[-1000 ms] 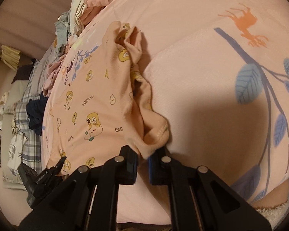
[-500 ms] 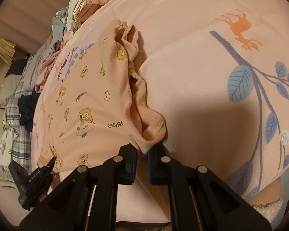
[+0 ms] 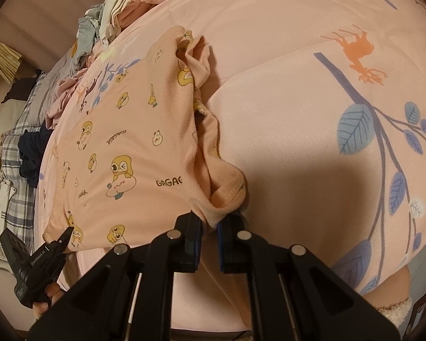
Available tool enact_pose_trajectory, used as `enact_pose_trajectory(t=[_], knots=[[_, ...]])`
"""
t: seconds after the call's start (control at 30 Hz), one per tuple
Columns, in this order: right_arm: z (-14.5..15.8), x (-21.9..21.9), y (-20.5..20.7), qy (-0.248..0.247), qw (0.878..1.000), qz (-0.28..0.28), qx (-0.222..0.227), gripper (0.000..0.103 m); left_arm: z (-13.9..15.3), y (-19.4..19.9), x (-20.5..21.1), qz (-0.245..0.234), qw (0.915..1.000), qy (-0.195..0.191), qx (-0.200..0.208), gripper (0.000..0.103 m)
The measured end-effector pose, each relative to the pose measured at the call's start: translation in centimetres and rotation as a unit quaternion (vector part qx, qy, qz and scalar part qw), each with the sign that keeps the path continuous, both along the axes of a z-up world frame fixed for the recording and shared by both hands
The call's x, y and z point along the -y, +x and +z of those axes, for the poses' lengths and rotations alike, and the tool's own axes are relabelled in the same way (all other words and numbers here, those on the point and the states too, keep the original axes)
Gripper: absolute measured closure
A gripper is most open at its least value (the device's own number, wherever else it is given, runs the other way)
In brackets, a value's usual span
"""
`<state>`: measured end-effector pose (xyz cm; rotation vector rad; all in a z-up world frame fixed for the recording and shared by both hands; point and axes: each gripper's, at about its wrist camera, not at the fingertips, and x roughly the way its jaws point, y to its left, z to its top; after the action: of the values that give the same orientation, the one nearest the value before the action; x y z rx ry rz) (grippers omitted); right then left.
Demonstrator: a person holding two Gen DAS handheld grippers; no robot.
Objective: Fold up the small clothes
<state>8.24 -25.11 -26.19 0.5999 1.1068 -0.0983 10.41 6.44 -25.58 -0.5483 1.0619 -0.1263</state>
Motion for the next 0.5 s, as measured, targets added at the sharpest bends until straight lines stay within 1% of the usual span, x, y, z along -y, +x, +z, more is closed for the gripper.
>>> enact_pose_trajectory(t=[0.27,0.5], knots=[[-0.05,-0.07,-0.01,0.001,1.000,0.003,0.002,0.097,0.04,0.00,0.05,-0.002,1.0000,0.006,0.000,0.094],[0.00,-0.25,-0.10,-0.005,1.000,0.006,0.003,0.097,-0.11,0.03,-0.10,0.005,0.9999,-0.009,-0.003,0.094]])
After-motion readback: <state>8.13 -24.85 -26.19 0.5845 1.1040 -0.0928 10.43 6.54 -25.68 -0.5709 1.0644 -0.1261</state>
